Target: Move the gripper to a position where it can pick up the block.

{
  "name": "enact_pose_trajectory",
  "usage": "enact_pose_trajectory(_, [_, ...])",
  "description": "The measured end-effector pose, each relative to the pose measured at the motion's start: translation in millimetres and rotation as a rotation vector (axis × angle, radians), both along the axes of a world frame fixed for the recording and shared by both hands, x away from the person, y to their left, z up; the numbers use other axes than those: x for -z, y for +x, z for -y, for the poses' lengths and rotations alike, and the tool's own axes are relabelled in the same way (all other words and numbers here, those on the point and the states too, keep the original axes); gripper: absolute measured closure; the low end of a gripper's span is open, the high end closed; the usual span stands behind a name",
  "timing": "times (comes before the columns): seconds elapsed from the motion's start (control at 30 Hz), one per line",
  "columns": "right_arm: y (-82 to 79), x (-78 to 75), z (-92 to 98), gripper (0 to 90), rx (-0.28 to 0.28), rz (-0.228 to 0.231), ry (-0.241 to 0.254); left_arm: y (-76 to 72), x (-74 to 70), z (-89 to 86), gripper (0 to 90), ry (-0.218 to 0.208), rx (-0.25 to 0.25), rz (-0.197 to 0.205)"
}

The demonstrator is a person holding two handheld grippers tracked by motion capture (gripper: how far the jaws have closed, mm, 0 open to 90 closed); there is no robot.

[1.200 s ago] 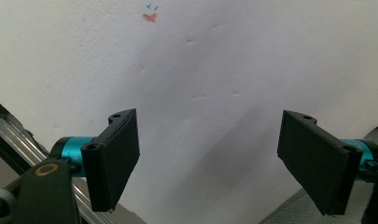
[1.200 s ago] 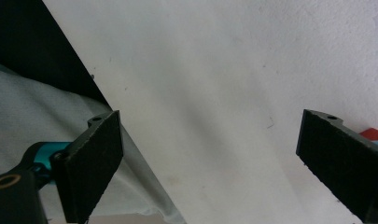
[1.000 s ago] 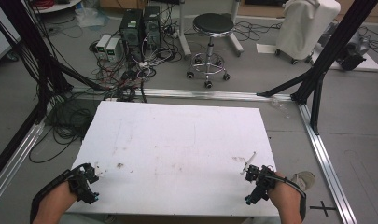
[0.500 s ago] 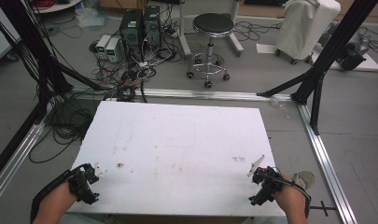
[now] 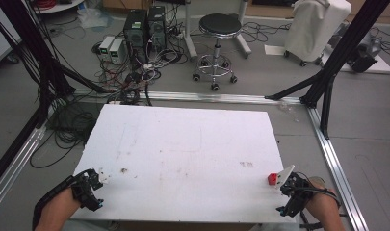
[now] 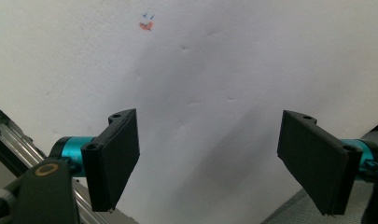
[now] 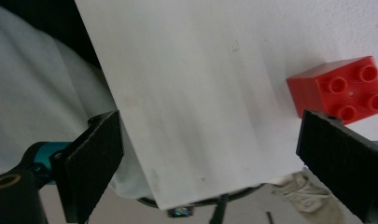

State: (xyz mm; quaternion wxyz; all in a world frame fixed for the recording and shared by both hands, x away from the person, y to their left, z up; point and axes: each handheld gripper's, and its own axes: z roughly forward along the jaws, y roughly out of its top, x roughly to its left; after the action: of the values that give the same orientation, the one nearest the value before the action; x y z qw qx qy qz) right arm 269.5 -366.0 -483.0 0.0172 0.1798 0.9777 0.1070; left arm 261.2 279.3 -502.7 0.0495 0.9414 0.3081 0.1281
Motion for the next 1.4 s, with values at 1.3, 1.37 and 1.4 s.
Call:
enact_pose_trajectory(1.3, [85.5, -8.3, 11.5, 6.8, -0.221, 0.000, -0.042, -3.0, -2.9, 2.3, 21.1, 0.000, 0.010, 0.019])
enact_pose_trajectory(1.37, [85.8, -4.4, 11.1, 6.9, -0.236, 0.004, -0.040, -3.1, -2.7, 2.0, 21.1, -0.005, 0.007, 0.018])
enact_pose_trajectory(1.4, [85.8, -4.4, 11.1, 6.9, -0.236, 0.004, -0.040, -3.1, -2.7, 2.0, 21.1, -0.005, 0.007, 0.018])
